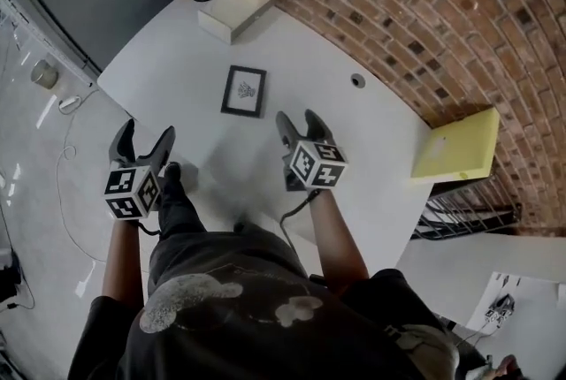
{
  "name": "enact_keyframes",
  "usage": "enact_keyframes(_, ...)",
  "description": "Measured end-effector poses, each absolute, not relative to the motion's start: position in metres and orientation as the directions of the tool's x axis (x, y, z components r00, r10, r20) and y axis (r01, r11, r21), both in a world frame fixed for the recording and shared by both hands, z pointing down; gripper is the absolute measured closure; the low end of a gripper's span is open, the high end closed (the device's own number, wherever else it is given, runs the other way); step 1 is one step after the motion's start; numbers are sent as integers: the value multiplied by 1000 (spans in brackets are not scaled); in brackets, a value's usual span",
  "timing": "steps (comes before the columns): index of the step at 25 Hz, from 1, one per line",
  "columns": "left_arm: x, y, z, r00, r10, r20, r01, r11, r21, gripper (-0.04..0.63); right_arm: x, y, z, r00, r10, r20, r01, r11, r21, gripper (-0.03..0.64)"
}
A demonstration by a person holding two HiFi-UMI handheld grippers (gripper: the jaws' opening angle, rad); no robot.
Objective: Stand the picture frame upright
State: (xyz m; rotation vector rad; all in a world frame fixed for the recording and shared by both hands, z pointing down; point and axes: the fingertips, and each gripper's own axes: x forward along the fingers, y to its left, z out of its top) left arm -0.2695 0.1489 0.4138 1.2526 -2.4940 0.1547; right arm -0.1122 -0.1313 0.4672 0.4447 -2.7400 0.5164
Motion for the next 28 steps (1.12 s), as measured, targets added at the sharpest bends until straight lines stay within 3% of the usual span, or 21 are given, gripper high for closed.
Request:
enact_keyframes(7, -343, 67, 431, -288, -876, 388, -933, 348, 93, 194, -111, -156, 471, -780, -482, 399, -601, 754, -264, 305)
enact_keyframes(14, -388, 8, 439, 9, -890, 457, -997, 28, 75, 195, -125, -134, 472, -628, -643, 438, -775, 566, -281, 305)
enact_keyframes(20, -404, -30, 453, 164, -863, 478, -986, -147, 72, 195, -137, -107, 494, -504, -702, 503, -863, 420, -279, 305)
enact_keyframes(28, -408, -61, 472, 285, -808, 517, -956, -281, 88, 195, -160, -86, 528, -406, -685, 604, -913, 277, -300, 305)
